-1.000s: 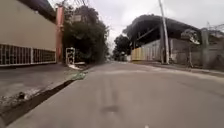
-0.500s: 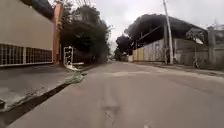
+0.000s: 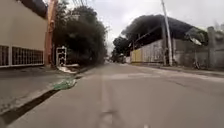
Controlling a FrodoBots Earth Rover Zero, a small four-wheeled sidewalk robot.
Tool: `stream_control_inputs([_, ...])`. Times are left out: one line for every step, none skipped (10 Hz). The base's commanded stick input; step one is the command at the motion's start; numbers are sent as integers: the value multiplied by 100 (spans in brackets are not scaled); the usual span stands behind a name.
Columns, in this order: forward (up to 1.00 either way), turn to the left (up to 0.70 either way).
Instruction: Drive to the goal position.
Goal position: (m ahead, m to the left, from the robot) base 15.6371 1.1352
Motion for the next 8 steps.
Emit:
stream_control_inputs([85, 0])
stream_control_inputs([85, 0])
stream_control_inputs([85, 0])
stream_control_inputs([85, 0])
stream_control_inputs([85, 0])
stream_control_inputs([85, 0])
stream_control_inputs([85, 0])
stream_control_inputs([85, 5])
